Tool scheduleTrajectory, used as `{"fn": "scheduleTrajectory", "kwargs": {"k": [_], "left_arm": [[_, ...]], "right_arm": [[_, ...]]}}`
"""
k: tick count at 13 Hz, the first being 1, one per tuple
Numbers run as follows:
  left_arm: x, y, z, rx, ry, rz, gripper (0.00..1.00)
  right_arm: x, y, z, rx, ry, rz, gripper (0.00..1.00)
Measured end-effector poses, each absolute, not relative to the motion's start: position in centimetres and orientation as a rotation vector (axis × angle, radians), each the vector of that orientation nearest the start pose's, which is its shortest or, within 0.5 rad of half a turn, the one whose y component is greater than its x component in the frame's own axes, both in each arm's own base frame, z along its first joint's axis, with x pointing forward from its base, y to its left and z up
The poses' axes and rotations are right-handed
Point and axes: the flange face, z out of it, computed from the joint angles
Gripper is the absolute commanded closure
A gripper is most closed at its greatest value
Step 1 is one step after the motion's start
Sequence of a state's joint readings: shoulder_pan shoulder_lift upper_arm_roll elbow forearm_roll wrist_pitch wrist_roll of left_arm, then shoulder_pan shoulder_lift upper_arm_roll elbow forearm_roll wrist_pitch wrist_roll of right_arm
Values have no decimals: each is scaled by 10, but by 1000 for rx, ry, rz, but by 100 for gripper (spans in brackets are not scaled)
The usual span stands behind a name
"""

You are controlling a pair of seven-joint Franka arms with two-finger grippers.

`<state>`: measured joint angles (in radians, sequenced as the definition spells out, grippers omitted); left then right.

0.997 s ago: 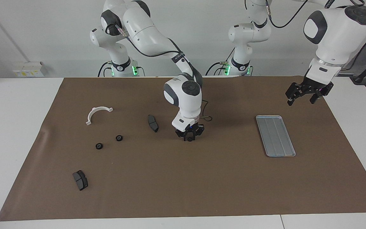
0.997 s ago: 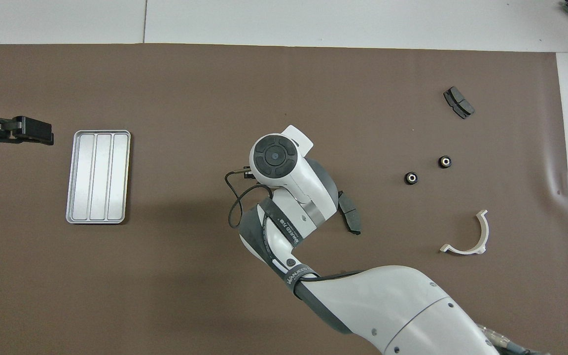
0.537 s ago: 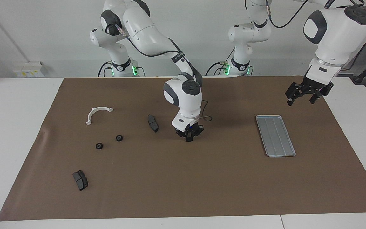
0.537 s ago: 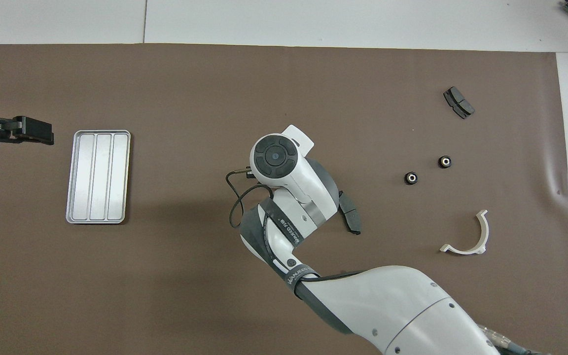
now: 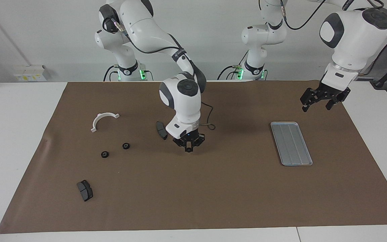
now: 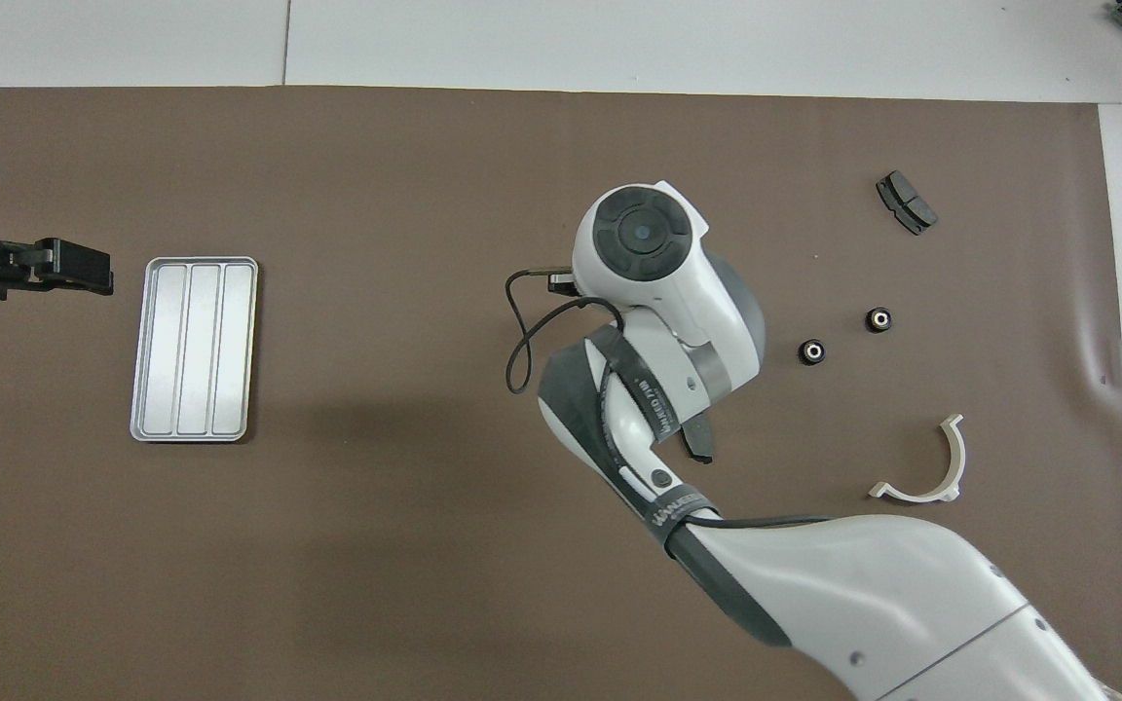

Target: Place bearing gear from tray to pile

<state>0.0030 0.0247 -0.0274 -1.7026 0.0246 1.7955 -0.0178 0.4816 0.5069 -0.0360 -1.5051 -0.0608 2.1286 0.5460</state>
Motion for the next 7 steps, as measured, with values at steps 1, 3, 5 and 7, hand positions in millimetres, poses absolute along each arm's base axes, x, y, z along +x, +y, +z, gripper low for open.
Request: {"fn": "scheduleTrajectory", "kwargs": {"k": [1, 3, 5, 7], "left_arm": [[577, -13, 566, -3118, 20, -101, 0], [576, -20, 562, -3118, 41, -90, 0], [575, -29, 560, -3119, 64, -83, 0], [575, -31, 560, -3119, 71, -83, 0]], "right_arm": [[650, 272, 400, -3143, 112, -220, 100], [670, 209, 408, -3155, 98, -225, 100], [685, 149, 397, -3172, 62, -208, 100], [695, 100, 381, -3176, 64, -220, 100]]}}
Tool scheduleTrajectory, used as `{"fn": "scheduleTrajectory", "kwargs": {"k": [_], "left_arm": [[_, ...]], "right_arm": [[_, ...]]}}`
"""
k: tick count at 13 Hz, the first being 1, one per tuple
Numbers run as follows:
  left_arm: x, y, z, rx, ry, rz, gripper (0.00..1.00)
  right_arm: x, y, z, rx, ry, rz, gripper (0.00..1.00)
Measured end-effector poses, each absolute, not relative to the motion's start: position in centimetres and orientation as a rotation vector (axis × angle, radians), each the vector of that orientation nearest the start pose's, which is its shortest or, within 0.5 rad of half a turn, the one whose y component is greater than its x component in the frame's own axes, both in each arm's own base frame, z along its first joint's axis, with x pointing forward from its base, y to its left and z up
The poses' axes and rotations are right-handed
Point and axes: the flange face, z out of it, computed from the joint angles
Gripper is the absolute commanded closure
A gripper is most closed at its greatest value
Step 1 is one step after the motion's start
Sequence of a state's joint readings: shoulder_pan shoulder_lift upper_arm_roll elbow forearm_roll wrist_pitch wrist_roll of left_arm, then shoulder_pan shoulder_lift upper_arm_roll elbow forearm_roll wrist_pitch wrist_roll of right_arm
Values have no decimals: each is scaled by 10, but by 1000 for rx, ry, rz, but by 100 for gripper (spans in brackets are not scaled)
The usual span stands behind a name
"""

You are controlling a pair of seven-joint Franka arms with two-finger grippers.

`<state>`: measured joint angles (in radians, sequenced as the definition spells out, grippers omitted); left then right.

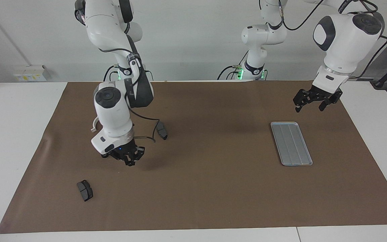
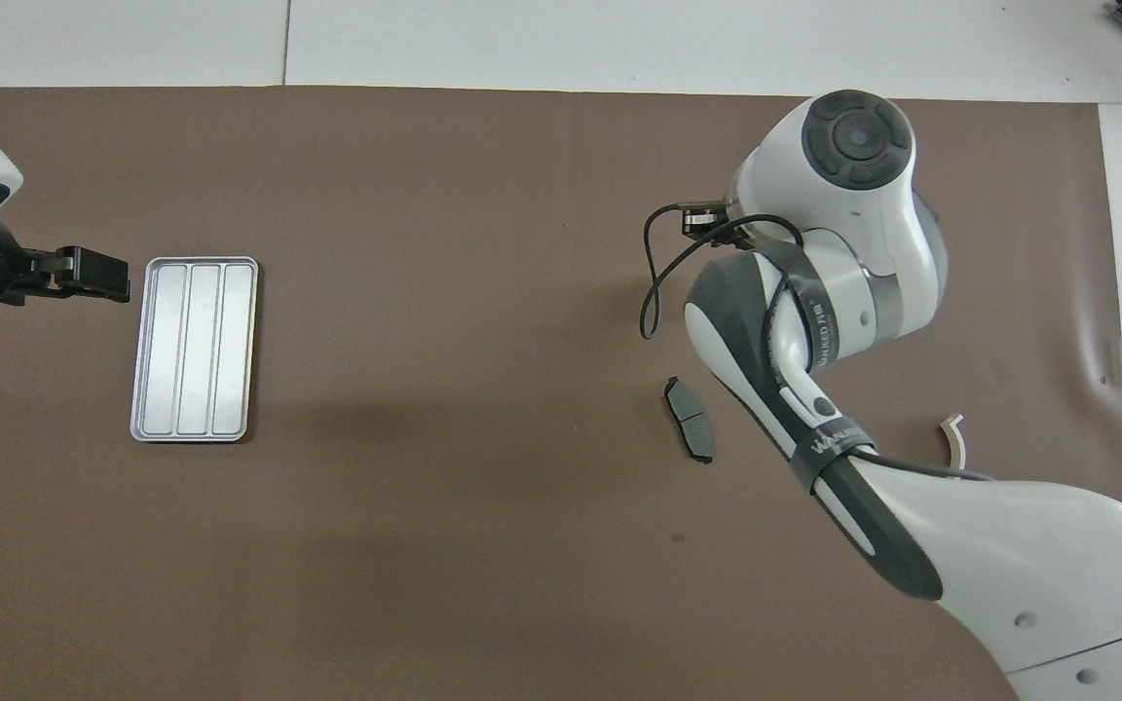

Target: Place bearing gear from tray to pile

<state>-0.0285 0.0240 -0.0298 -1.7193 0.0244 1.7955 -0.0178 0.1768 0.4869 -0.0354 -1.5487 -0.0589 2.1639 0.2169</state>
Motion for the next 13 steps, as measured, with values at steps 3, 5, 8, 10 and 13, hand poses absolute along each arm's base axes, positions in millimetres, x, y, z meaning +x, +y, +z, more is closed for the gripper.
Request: {"fn": "scheduleTrajectory", "kwargs": {"k": [3, 5, 8, 10, 13], "left_arm": [[575, -35, 561, -3118, 80, -89, 0], [576, -35, 561, -3118, 81, -98, 0], [576, -35, 562, -3118, 81, -105, 0], [576, -35, 562, -3118, 81, -105, 0], [576, -35, 562, -3118, 81, -105, 0]], "right_arm": [[702, 65, 342, -3178, 62, -241, 100], [705, 49, 316, -3178, 80, -247, 100], [702, 48, 303, -3179, 77, -232, 85], [698, 49, 293, -3179, 72, -219, 0], [697, 47, 293, -3178, 76, -229, 0]]}}
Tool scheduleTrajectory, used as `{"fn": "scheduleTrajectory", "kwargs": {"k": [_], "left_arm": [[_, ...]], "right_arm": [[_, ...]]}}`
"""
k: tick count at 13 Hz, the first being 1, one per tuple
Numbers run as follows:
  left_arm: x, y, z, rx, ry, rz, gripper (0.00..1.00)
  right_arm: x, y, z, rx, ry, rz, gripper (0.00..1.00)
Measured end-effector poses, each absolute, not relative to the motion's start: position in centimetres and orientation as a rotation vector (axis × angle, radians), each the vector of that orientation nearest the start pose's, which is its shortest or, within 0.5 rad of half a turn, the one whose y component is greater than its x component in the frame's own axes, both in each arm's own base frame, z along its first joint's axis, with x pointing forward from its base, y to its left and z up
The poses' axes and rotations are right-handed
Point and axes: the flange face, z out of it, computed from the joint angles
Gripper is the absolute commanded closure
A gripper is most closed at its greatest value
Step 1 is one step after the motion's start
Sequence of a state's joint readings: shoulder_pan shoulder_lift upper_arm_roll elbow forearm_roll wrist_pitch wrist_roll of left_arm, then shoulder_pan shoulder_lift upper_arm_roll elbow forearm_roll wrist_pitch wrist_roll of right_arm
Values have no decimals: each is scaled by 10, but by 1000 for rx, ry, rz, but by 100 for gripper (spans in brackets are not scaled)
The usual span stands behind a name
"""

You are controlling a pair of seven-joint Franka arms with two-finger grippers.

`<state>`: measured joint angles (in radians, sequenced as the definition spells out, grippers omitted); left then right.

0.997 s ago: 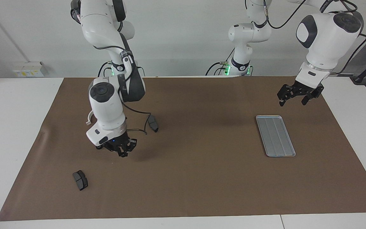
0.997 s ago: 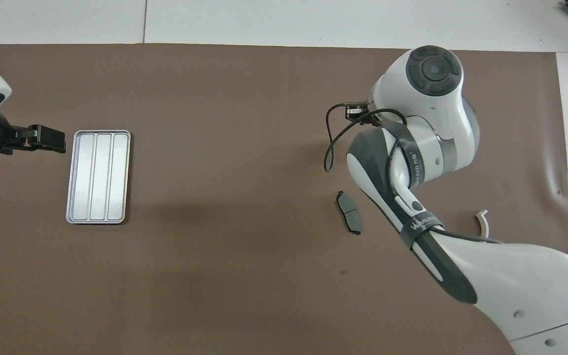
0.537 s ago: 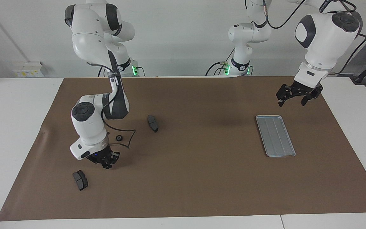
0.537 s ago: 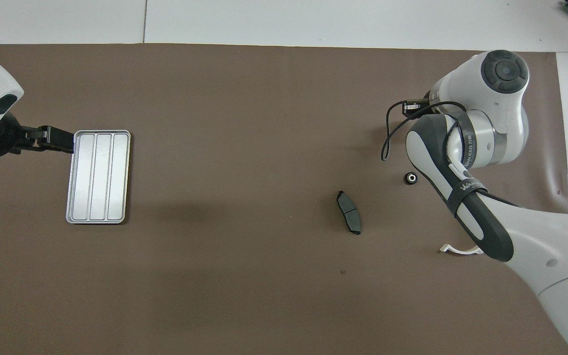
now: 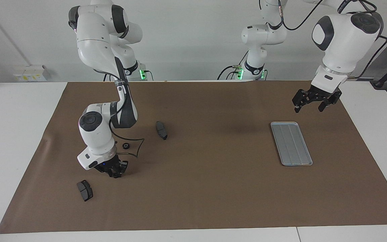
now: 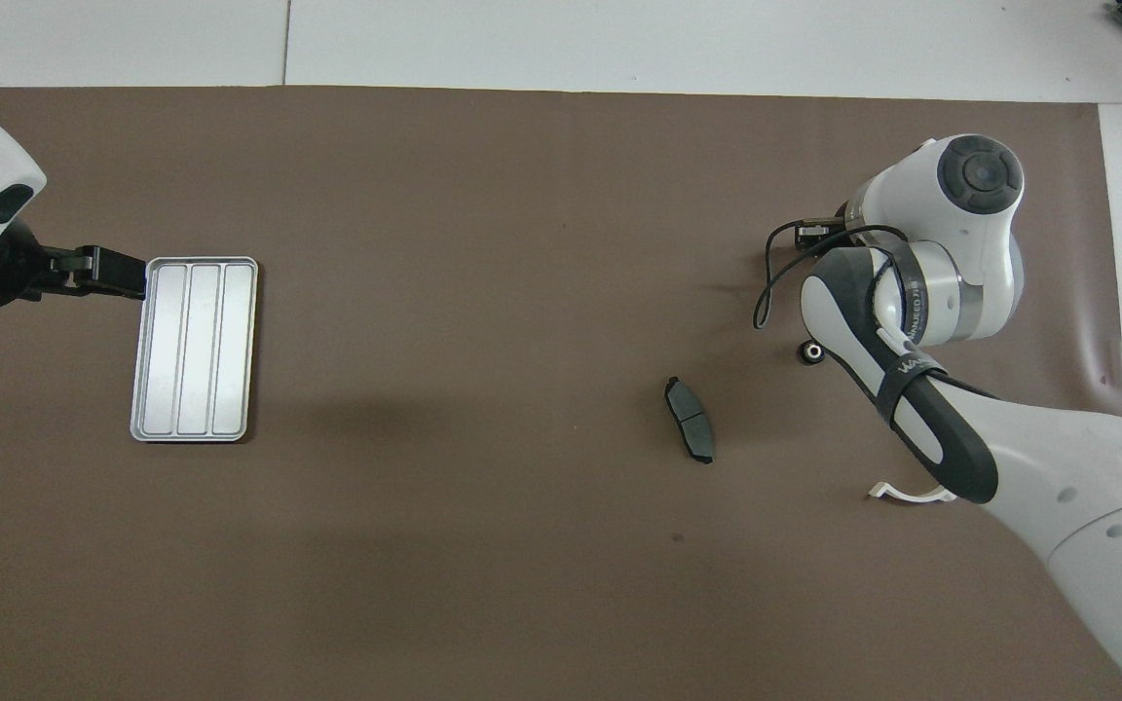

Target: Place bearing gear from tray to pile

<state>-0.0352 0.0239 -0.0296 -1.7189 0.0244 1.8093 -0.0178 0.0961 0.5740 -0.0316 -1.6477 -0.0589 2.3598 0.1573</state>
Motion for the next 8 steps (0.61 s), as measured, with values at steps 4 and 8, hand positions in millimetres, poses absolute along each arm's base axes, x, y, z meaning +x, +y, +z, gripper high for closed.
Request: {"fn": "scheduleTrajectory", "kwargs": {"k": [4, 8], "left_arm": [[576, -35, 562, -3118, 81, -105, 0], [576, -35, 562, -3118, 81, -105, 0]], "right_arm": [[692, 47, 353, -3176, 80, -258, 0], [664, 34, 447, -3184, 120, -223, 0]]}}
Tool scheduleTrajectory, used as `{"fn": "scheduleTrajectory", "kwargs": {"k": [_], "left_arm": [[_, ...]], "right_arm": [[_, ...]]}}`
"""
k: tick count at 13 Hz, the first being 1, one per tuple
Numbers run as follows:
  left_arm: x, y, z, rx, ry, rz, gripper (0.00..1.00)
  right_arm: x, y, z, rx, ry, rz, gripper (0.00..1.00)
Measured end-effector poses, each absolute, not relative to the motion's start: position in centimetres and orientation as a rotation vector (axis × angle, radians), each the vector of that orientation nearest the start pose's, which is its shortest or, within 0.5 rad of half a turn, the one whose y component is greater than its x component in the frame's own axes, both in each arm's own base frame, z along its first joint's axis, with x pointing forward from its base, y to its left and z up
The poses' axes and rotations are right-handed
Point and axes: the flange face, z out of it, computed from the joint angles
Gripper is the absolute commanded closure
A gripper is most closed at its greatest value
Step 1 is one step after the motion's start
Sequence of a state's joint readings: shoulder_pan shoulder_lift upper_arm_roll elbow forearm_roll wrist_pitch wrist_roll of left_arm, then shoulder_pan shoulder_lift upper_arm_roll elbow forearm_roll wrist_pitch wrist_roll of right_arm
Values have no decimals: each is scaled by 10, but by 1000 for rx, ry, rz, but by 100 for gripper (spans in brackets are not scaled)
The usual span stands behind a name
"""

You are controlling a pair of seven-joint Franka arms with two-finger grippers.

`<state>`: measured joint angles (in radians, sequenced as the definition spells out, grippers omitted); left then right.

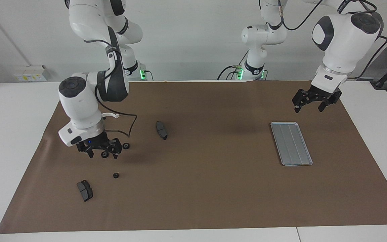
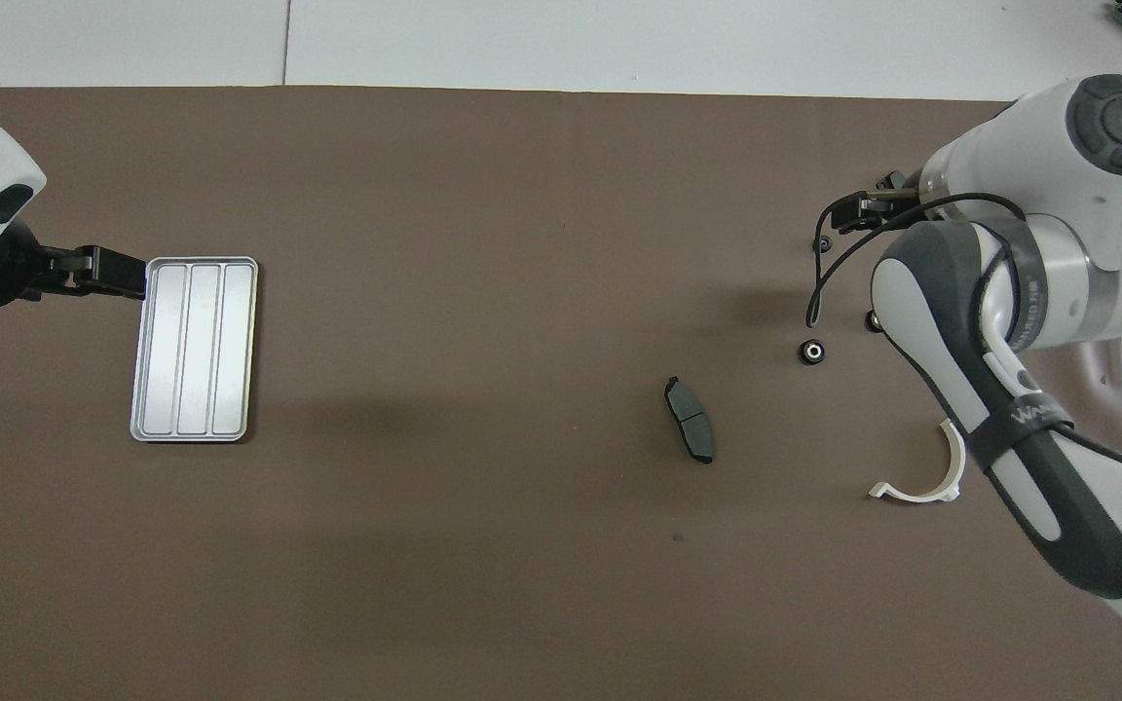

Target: Place bearing gear from tray to pile

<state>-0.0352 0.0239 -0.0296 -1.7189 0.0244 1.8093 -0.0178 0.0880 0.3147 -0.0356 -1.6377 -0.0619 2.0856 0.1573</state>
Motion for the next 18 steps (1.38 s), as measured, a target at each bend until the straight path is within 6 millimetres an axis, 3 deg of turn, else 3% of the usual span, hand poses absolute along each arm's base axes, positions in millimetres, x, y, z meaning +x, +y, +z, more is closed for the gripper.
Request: {"fn": "scheduleTrajectory", "kwargs": {"k": [4, 9, 11, 13, 18], "left_arm": [[576, -35, 562, -3118, 81, -107, 0], [577, -35, 562, -3118, 81, -110, 0], [577, -35, 562, -3118, 80, -111, 0], [577, -35, 562, -3118, 80, -111, 0], [577, -35, 562, -3118, 79, -111, 0]], "right_arm": [[630, 5, 514, -3192, 161, -156, 0], [570, -5, 596, -3183, 195, -71, 0], [546, -23, 623, -3157, 200, -54, 0], [534, -36, 637, -3157, 185, -56, 0], [537, -21, 623, -3159, 140, -12, 0]]}}
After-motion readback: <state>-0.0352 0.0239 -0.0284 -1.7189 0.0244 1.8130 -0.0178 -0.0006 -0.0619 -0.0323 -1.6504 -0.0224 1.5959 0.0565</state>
